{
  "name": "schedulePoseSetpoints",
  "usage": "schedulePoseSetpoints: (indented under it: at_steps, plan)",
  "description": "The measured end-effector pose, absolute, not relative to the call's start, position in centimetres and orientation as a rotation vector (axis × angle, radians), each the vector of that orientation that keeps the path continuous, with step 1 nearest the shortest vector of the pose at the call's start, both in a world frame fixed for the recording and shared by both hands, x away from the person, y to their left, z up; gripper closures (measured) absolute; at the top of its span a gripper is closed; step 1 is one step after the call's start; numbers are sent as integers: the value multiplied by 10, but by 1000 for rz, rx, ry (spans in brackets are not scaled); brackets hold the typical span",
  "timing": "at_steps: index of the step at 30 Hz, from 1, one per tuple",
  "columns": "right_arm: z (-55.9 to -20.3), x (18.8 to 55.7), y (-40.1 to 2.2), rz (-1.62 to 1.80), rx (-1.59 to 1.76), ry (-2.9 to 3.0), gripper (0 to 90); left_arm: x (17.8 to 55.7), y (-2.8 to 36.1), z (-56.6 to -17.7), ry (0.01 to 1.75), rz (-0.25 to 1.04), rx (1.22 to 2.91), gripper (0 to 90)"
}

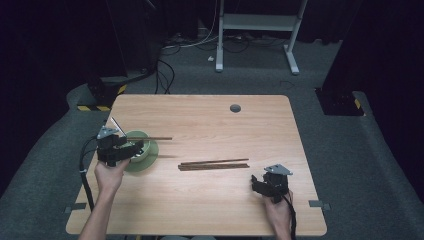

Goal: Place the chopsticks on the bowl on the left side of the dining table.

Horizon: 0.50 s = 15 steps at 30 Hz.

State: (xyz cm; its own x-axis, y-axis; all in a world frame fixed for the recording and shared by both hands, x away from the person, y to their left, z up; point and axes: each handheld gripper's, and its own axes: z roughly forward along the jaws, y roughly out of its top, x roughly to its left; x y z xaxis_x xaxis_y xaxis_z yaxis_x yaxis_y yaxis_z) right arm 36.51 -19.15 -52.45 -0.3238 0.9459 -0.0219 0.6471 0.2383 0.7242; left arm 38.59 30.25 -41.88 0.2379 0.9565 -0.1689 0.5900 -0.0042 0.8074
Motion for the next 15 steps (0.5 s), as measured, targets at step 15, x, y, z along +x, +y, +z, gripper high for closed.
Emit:
schedulePoseSetpoints:
  at_steps: [15]
  plan:
    - [-524, 365, -191, 863, 1454, 2058, 247, 375, 272, -427, 1371, 550, 1713, 297]
